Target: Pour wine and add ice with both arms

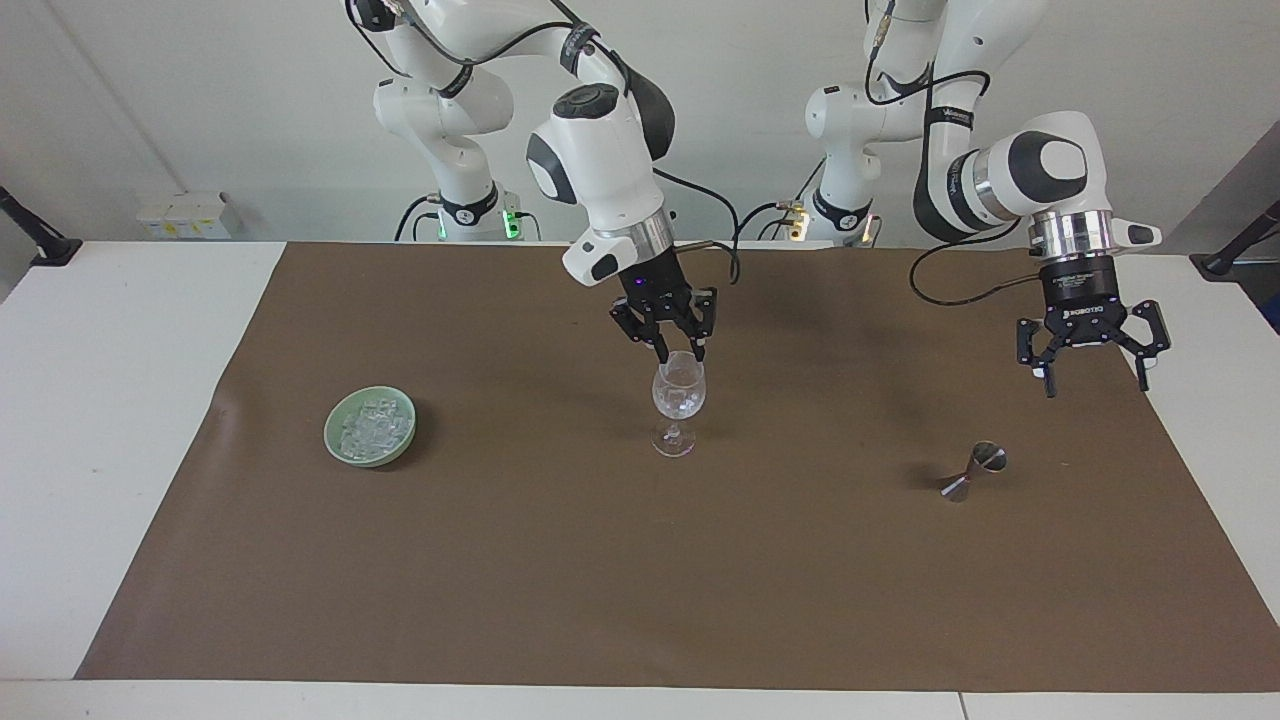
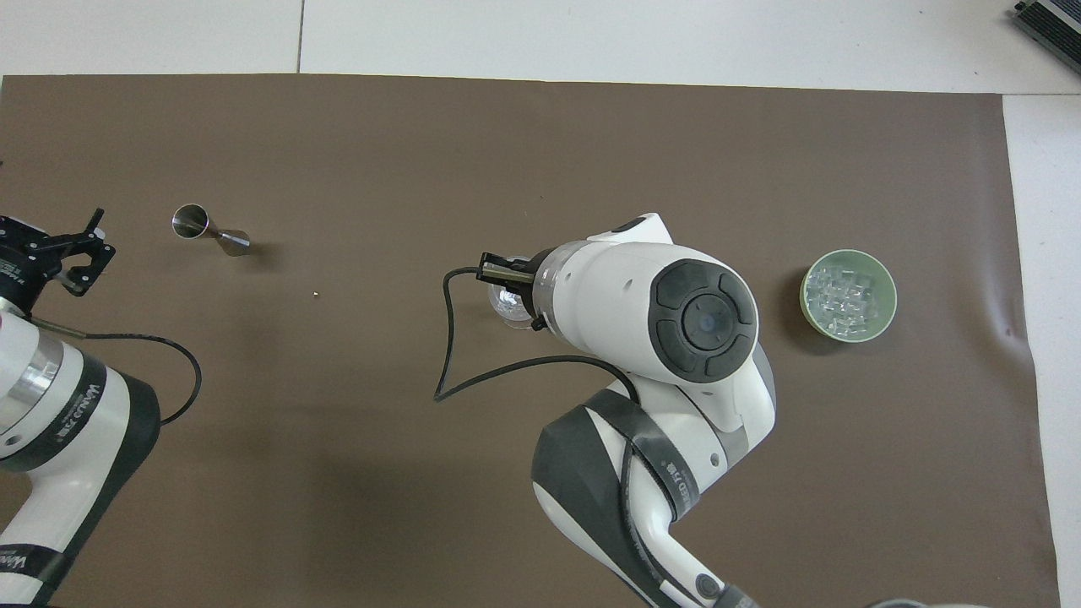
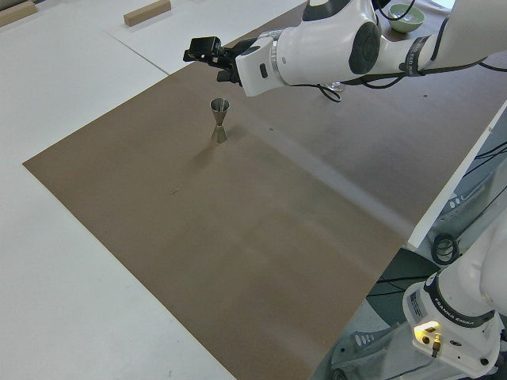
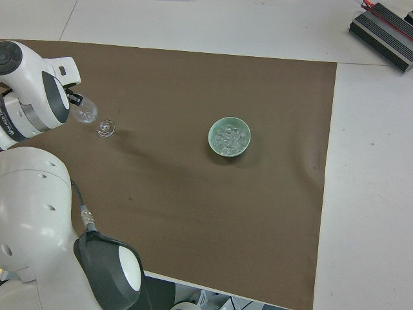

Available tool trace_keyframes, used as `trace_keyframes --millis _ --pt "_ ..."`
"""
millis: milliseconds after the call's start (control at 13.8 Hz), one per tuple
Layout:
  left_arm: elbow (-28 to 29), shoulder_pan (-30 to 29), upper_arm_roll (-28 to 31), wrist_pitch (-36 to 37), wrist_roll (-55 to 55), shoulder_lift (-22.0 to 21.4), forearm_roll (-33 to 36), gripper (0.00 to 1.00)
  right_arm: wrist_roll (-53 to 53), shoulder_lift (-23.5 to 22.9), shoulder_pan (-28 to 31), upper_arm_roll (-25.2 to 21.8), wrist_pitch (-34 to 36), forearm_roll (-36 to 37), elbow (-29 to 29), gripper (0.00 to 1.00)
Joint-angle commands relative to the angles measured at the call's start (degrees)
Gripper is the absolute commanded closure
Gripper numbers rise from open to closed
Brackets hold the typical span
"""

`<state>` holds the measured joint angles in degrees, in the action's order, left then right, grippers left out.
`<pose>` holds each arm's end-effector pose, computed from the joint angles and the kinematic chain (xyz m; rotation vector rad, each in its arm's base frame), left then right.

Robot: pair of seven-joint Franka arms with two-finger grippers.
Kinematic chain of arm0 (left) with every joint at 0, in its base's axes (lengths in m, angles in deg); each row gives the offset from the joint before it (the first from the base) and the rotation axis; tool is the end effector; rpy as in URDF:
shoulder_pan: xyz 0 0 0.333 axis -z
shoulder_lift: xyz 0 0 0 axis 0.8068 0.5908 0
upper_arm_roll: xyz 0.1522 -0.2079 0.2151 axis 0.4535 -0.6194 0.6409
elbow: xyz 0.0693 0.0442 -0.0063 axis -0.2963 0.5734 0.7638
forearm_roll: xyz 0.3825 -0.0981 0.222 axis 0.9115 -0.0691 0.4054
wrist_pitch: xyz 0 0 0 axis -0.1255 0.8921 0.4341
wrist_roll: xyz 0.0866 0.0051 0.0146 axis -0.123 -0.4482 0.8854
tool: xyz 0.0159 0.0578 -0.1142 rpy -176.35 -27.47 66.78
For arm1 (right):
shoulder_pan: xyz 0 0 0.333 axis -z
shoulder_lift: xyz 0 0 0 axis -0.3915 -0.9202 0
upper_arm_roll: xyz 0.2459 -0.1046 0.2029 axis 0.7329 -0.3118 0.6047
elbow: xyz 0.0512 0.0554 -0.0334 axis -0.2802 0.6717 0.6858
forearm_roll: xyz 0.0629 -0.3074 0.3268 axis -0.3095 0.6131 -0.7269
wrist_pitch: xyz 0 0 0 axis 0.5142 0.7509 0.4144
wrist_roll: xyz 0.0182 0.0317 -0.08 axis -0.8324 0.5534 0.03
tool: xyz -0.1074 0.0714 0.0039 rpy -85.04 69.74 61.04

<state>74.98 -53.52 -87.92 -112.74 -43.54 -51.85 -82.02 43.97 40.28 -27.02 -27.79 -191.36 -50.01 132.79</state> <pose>0.5988 0.0549 0.4521 0.9306 1.9354 0.6046 0.5979 0.3999 0.4698 -2.7374 0.3537 -0.3309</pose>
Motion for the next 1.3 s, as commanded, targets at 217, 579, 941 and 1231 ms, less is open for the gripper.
trace_keyframes --millis 217,579,941,1231 --pt "0.37 0.70 0.21 -1.22 -3.17 -0.94 11.18 0.00 -0.46 1.95 1.16 -5.00 -0.03 3.92 -1.02 0.00" --pt "0.45 -0.61 1.00 3.60 -3.09 -1.28 30.85 0.00 -9.93 5.55 0.63 -14.50 9.35 3.92 -1.02 0.00" --pt "0.54 -6.14 1.36 19.40 -2.56 -2.86 52.82 0.00 -22.15 10.92 0.63 -22.76 20.44 3.66 -1.02 0.00" --pt "-2.60 -8.52 1.45 34.95 5.32 -4.01 73.81 0.00 -31.99 14.17 1.24 -27.60 26.24 2.60 -1.02 0.00"
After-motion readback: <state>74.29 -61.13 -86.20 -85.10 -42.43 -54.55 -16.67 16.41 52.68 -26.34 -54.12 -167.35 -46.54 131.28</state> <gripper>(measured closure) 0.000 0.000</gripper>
